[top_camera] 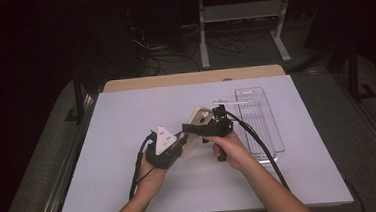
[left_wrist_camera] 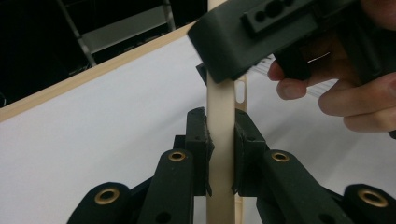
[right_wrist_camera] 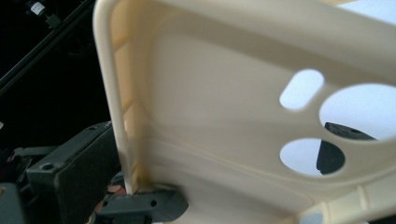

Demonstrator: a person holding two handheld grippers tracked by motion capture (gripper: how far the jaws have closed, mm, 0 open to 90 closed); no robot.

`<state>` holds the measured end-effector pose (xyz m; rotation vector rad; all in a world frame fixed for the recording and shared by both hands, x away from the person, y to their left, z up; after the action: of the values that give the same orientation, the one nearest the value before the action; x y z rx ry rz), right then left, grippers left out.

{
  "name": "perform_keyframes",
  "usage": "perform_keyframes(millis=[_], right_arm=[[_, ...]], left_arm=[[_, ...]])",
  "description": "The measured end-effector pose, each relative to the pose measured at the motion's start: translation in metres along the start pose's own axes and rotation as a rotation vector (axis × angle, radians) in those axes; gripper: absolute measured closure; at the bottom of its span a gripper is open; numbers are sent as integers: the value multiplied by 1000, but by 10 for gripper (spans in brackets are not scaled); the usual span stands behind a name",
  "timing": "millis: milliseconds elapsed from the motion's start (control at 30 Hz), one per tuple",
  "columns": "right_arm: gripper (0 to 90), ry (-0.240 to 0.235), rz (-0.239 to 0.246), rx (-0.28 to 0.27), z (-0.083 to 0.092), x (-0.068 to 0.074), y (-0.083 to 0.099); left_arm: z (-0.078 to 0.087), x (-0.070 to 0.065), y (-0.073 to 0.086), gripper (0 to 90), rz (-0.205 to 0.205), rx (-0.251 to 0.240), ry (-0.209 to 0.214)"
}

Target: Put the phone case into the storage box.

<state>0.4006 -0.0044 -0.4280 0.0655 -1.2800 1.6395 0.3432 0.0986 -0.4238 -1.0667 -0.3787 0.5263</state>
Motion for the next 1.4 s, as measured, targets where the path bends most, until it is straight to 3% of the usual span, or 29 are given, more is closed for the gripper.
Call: perform_keyframes(millis=[700, 933, 1167, 1300, 1400], right_arm=[[57, 18, -14, -2, 0, -2, 1], [66, 28, -6, -3, 0, -3, 1], [70, 29, -3, -9, 1, -3, 0], [72, 36, -5, -12, 2, -4, 0], [72, 38, -3, -17, 3, -5, -1]], left_arm=[[-1, 0, 2, 785, 5, 11, 15], [-2, -2, 3, 712, -4, 24, 29], [0, 0, 1, 518, 27, 7, 41], [3, 3, 1, 397, 28, 38, 78], [5, 5, 3, 323, 57, 48, 119]])
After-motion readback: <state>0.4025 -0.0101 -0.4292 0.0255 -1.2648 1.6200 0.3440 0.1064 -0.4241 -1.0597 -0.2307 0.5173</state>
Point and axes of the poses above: each handheld gripper's, and its own axes: z roughly backward along the jaws, y roughly out of its underside, x roughly to its left, the point moved 7 cm from there along -z, roughly forward along the jaws, and after that the axes turned 14 degrees about y, right-handed, at the moved point
